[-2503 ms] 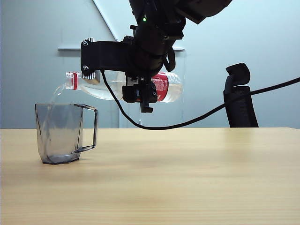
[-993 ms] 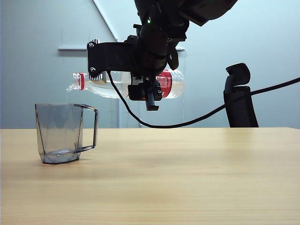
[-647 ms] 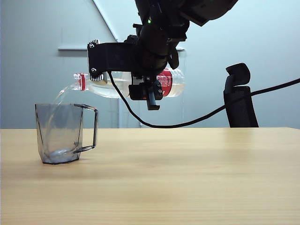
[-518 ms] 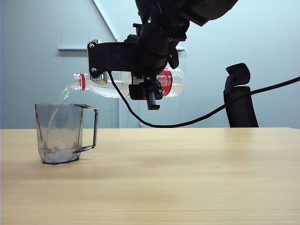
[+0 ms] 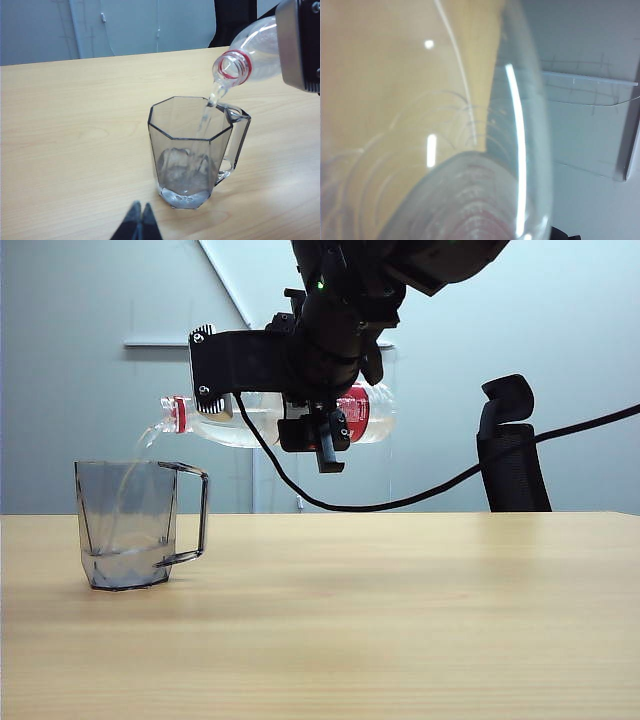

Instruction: Pick up the mineral water bottle on the table and pour water into the mug until it's half full.

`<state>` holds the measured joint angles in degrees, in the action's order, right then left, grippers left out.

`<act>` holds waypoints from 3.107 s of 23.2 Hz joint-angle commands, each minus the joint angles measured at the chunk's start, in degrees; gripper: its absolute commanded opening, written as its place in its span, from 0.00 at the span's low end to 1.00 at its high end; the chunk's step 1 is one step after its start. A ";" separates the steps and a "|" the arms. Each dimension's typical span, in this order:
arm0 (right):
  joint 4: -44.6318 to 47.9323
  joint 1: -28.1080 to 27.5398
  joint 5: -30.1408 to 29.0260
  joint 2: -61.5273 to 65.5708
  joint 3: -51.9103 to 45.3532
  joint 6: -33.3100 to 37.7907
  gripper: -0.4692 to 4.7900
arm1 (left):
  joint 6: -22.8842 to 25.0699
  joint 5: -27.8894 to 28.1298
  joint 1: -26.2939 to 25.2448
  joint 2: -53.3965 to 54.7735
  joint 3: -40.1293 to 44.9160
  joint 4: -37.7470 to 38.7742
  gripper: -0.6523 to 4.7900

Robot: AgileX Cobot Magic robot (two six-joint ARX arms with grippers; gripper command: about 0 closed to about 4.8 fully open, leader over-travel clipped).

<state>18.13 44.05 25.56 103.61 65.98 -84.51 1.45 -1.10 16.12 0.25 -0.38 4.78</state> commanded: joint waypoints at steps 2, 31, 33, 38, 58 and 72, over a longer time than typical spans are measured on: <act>2.75 -0.02 0.44 -0.59 0.57 0.02 0.66 | -0.17 -0.22 0.00 0.09 -0.13 -0.57 0.12; 2.73 -0.17 0.46 -0.57 0.57 -1.29 0.66 | -0.17 -0.22 0.00 0.09 -0.13 -0.57 0.12; 2.73 -0.17 0.46 -0.57 0.57 -1.29 0.66 | -0.17 -0.22 0.00 0.09 -0.13 -0.57 0.12; 2.73 -0.17 0.48 -0.57 0.57 -1.27 0.66 | -0.17 -0.22 0.00 0.09 -0.13 -0.57 0.12; -0.28 0.28 -0.17 -0.09 0.55 20.81 0.66 | -0.17 -0.22 0.00 0.09 -0.13 -0.57 0.12; -0.11 0.13 -0.63 -0.13 0.55 69.16 0.66 | -0.20 -0.22 0.00 0.09 -0.13 -0.57 0.12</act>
<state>15.64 44.14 25.30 103.98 66.00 -23.05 1.45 -1.10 16.12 0.21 -0.38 4.78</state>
